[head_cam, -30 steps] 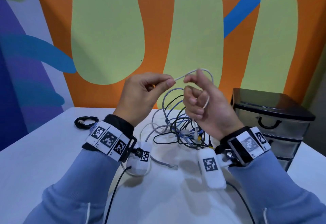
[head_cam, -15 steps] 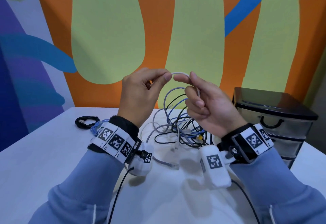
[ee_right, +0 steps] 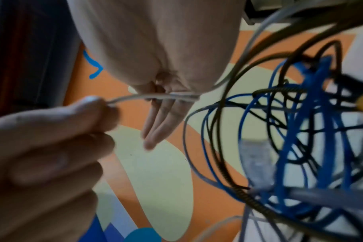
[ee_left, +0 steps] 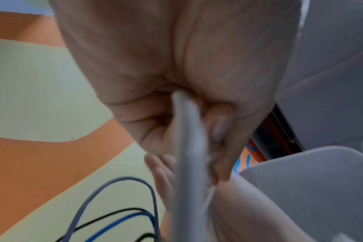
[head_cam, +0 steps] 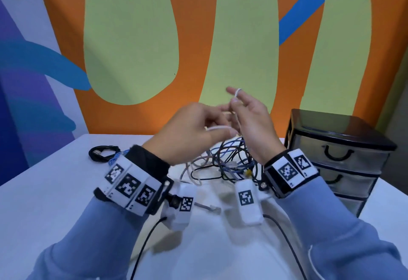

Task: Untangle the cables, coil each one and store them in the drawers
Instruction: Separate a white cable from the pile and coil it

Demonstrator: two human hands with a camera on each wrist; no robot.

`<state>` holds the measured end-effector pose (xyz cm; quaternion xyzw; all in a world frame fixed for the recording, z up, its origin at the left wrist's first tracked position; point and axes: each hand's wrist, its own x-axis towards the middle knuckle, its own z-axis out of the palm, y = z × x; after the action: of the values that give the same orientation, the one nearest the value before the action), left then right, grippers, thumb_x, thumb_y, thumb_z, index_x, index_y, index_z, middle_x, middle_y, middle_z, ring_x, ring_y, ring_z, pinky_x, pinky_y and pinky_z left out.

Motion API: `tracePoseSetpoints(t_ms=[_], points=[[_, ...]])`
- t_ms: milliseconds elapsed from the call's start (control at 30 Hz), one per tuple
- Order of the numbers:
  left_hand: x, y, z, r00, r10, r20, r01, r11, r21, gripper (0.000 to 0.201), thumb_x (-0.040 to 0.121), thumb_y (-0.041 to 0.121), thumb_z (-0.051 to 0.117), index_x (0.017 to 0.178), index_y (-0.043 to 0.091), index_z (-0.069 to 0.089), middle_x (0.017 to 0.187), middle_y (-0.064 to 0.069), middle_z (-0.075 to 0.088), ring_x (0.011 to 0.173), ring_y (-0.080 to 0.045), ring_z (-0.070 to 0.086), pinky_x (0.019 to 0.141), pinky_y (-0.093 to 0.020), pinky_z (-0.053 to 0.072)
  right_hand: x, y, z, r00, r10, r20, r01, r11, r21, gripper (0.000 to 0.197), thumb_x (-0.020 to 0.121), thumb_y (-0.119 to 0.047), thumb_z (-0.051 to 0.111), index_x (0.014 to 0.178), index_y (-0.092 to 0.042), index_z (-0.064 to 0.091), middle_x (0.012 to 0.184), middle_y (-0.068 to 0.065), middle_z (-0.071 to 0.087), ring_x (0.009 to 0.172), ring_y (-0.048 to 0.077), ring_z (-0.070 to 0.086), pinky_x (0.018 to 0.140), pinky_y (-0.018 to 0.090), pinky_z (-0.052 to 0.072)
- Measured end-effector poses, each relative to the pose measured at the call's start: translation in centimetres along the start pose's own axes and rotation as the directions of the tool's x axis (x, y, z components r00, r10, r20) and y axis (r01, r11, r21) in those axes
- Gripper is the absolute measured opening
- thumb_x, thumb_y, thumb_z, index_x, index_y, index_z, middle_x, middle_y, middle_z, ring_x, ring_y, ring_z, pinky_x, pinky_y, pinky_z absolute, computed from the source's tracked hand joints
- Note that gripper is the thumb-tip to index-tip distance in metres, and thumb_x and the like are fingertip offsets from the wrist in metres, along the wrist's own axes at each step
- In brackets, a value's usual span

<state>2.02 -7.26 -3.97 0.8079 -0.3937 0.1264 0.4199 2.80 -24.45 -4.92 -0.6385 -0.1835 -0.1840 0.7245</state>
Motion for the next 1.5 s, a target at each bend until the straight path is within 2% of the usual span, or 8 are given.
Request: tracePoseSetpoints(t_ms=[133,367,500,700,1033,1167,1300,1500], points=[[0.0,-0.7,-1.9,0.955,-0.071,-0.287,-0.043,0.928,-0.37,0.027,0.092,0.023,0.078,0.088,-0.002,0.069,0.052,0.009,0.047,0.041,-0.009,0.037,0.043,-0.019,0.03,-1.0,0.2,0.3,0.964,0.159,0.214,-0.131,0.981,-0.141,0.033,0.111,-0.02,0.047,0.125,0.005,0.065,0.066,0.015,0.063,0.038,0.015,0.046,0.038,0.021,0.032],[0.4,-2.4,-2.2,0.78,-0.229,-0.583,-0.125,0.855,-0.503,0.031,0.086,0.032,0.085,0.082,0.008,0.067,0.055,0.002,0.044,0.044,-0.016,0.035,0.046,-0.025,0.029,-2.5,-0.8,-0.2,0.839,0.226,0.495,-0.369,0.905,0.212,0.028,0.099,-0.015,0.045,0.102,-0.004,0.07,0.043,-0.004,0.032,0.035,0.008,0.012,0.042,0.026,0.005],[0.8,-3.0,-0.8,0.782,-0.205,-0.589,-0.082,0.903,-0.422,0.037,0.089,0.036,0.084,0.082,0.003,0.072,0.055,0.003,0.046,0.045,-0.018,0.035,0.048,-0.024,0.031,-2.8,-1.4,-0.7,0.865,0.137,0.483,-0.379,0.809,0.45,0.038,0.1,-0.018,0.041,0.113,-0.006,0.074,0.045,-0.008,0.032,0.037,0.008,0.01,0.039,0.022,0.01],[0.5,-2.8,1.8,0.985,-0.058,-0.16,0.05,0.997,-0.051,0.018,0.103,0.035,0.068,0.1,0.023,0.081,0.056,0.007,0.058,0.05,-0.014,0.05,0.057,-0.028,0.041,-1.9,-1.3,-1.4,0.973,0.068,0.22,-0.199,0.729,0.655,0.047,0.112,-0.022,0.035,0.149,0.003,0.048,0.06,-0.006,0.039,0.039,0.006,0.024,0.041,0.019,0.027],[-0.2,-0.5,3.1,0.979,0.074,0.189,-0.061,0.996,-0.071,0.024,0.097,0.022,0.078,0.083,0.005,0.069,0.062,0.005,0.059,0.058,-0.012,0.05,0.06,-0.03,0.042,-1.3,-0.5,-0.9,0.97,-0.04,-0.241,0.113,0.948,0.297,0.029,0.114,-0.017,0.039,0.137,-0.001,0.049,0.089,0.02,0.077,0.08,0.027,0.078,0.069,0.025,0.061],[-0.1,-0.6,2.0,0.994,0.109,0.01,-0.102,0.956,-0.277,0.012,0.098,0.012,0.075,0.091,0.002,0.073,0.077,-0.004,0.071,0.075,-0.015,0.062,0.078,-0.029,0.05,-1.9,0.0,-0.6,0.982,-0.138,-0.126,0.093,0.946,-0.311,0.029,0.114,-0.02,0.04,0.113,-0.002,0.062,0.095,0.014,0.073,0.071,0.034,0.067,0.062,0.033,0.056],[0.2,-1.5,0.8,0.963,0.016,-0.268,-0.122,0.916,-0.382,0.008,0.097,0.014,0.072,0.092,0.008,0.073,0.075,0.009,0.072,0.07,-0.008,0.059,0.072,-0.023,0.047,-1.7,0.1,-1.1,0.999,0.032,0.043,-0.027,0.992,-0.126,0.034,0.113,-0.018,0.04,0.124,-0.002,0.068,0.054,0.007,0.055,0.038,0.018,0.033,0.038,0.023,0.027],[0.7,-1.9,0.7,0.828,-0.074,-0.555,-0.167,0.914,-0.371,0.029,0.086,0.018,0.086,0.088,-0.006,0.069,0.073,-0.008,0.063,0.064,-0.017,0.052,0.066,-0.027,0.046,-2.1,-1.0,-1.9,0.893,0.22,0.393,-0.327,0.916,0.231,0.028,0.104,-0.015,0.041,0.095,-0.003,0.065,0.049,0.001,0.034,0.037,0.009,0.016,0.038,0.023,0.01]])
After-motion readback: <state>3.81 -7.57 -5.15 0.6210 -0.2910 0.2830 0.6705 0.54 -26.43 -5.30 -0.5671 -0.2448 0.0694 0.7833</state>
